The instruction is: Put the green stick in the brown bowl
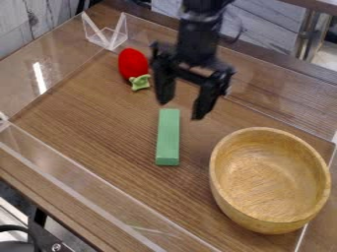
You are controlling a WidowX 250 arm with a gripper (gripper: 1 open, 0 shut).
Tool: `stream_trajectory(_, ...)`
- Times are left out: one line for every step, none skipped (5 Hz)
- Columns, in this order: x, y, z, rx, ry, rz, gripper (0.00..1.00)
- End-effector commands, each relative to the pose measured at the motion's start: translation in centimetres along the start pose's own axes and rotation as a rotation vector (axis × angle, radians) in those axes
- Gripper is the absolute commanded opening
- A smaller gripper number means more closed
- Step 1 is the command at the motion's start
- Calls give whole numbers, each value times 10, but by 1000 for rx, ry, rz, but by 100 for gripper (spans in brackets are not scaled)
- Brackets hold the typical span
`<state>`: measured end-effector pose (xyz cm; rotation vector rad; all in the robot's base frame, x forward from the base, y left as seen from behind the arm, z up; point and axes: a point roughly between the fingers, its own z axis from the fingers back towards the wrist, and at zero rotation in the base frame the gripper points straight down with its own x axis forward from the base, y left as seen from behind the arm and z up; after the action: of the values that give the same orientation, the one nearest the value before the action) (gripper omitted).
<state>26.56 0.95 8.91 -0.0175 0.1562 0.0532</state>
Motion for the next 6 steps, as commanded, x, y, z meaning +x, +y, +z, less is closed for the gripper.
stream_trajectory(-9,13,4,-16,-96,45,100)
stream_trajectory(-11,19,-8,-38,-118,93,100)
stream_trajectory(-8,24,-17,-61,-143,141,100)
stream_trajectory(-4,27,-26,-77,-159,171,100)
stream_trajectory(0,29,-34,-87,-168,196,100)
stream_trajectory(2,28,-42,-96,-175,213,100)
